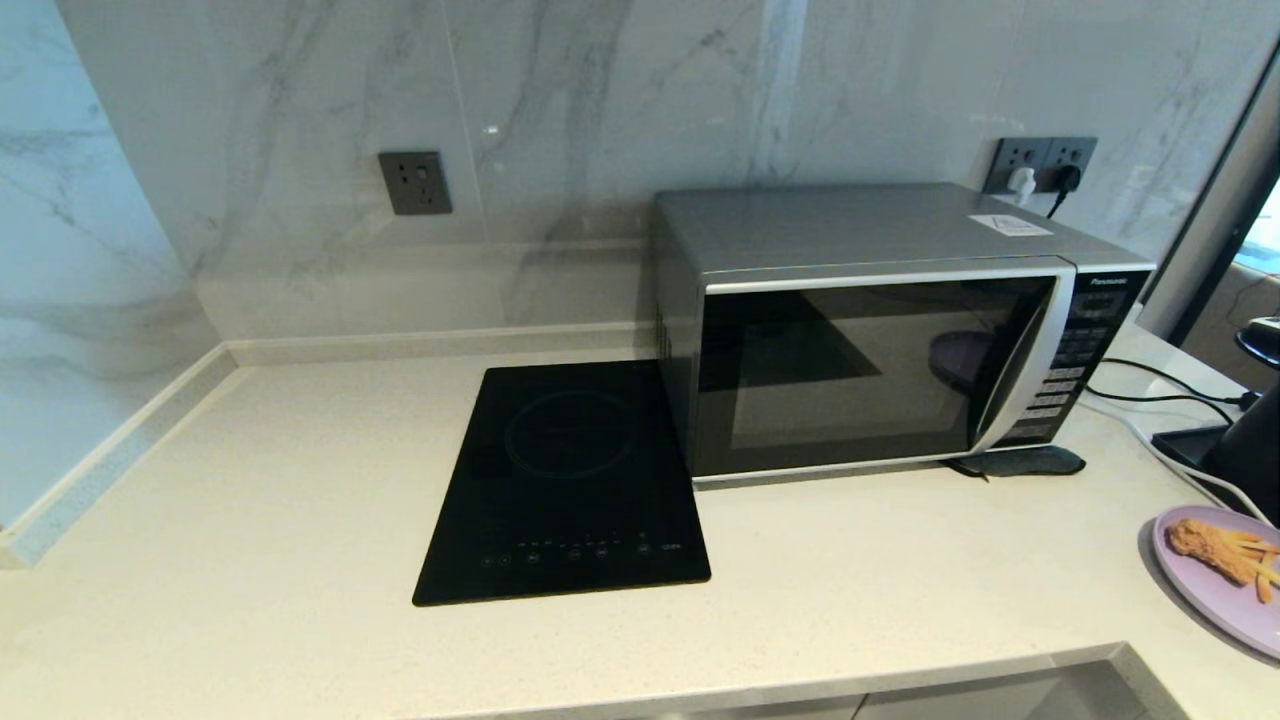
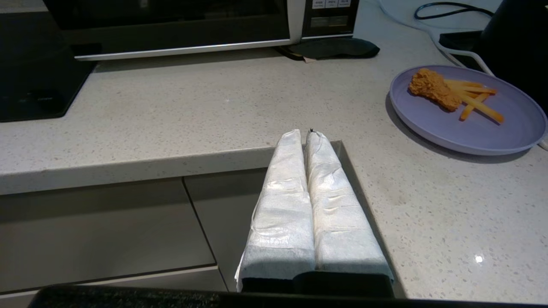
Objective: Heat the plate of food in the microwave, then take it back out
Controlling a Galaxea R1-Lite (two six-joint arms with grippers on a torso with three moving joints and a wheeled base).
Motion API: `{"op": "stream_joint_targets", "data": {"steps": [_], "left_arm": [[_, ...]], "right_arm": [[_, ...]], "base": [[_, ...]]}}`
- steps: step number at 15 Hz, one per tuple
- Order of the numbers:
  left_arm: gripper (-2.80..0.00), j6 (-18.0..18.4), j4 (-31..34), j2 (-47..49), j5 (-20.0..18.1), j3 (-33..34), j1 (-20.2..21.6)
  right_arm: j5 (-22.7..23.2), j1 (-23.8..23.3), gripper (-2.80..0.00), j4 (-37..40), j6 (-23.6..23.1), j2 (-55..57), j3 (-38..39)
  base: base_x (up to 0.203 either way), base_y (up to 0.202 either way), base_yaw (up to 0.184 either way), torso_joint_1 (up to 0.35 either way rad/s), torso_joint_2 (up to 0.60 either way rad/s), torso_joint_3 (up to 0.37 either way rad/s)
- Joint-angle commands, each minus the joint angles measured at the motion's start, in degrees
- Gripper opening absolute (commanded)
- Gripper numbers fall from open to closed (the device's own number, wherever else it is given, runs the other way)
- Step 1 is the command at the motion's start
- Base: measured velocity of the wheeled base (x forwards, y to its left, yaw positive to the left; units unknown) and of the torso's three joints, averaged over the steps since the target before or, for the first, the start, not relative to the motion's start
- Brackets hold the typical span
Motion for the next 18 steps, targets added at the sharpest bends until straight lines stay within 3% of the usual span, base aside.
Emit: {"op": "stream_joint_targets", "data": {"steps": [1, 4, 7, 18], "left_arm": [[-2.8, 0.0, 0.0, 0.1, 0.0, 0.0, 0.0], [-2.8, 0.0, 0.0, 0.1, 0.0, 0.0, 0.0], [-2.8, -0.1, 0.0, 0.1, 0.0, 0.0, 0.0], [-2.8, 0.0, 0.0, 0.1, 0.0, 0.0, 0.0]], "right_arm": [[2.0, 0.0, -2.8, -3.2, -0.3, 0.0, 2.5], [3.6, 0.0, -2.8, -5.3, -2.0, 0.0, 4.3], [3.5, 0.0, -2.8, -5.5, 1.7, 0.0, 4.3], [2.4, 0.0, -2.8, -5.4, 3.4, 0.0, 4.3]], "base": [[0.0, 0.0, 0.0, 0.0, 0.0, 0.0], [0.0, 0.0, 0.0, 0.0, 0.0, 0.0], [0.0, 0.0, 0.0, 0.0, 0.0, 0.0], [0.0, 0.0, 0.0, 0.0, 0.0, 0.0]]}}
